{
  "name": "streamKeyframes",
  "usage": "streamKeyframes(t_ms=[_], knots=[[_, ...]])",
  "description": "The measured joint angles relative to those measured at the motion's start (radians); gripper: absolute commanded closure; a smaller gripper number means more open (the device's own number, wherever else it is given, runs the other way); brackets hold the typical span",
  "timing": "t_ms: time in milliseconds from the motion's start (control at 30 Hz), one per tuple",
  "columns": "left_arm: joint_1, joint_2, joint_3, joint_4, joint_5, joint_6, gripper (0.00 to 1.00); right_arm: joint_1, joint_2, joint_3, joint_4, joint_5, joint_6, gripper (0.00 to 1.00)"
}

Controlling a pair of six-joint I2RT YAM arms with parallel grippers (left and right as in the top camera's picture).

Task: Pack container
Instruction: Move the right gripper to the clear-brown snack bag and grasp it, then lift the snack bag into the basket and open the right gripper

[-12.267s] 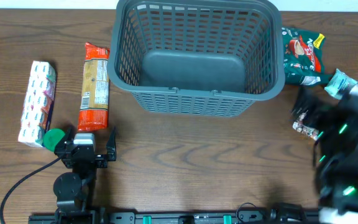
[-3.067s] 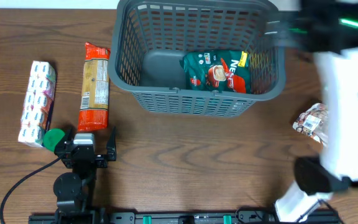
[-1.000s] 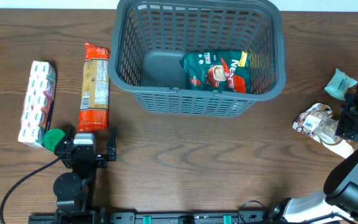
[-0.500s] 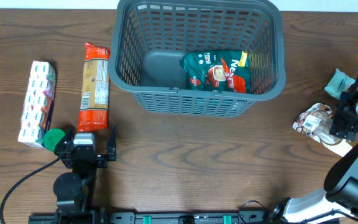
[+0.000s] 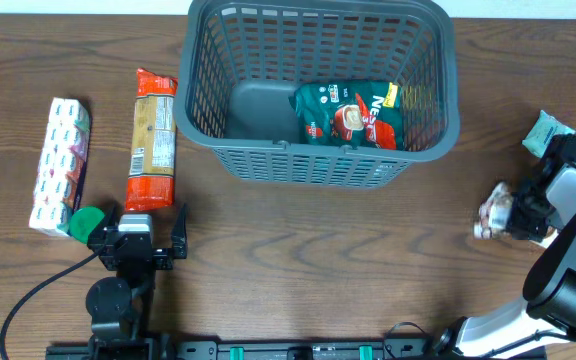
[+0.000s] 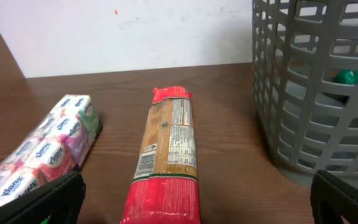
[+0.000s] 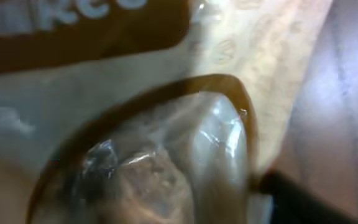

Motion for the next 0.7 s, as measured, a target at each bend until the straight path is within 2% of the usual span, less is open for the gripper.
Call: streamKeyframes(t_ms=[167,467,700], knots=[[0.000,0.000,0.000,0.000,0.000,0.000,0.01,0.000,-0.021,-0.019,0.031,-0.001,-0.024,0.99],[0.000,0.000,0.000,0.000,0.000,0.000,0.01,0.002,-0.021,0.017,-0.013,-0.021,-0.230,0.99],[0.000,0.000,0.000,0.000,0.000,0.000,0.01,0.037,-0.101,0.209,-0.074,-0.035,-0.462,0.99]])
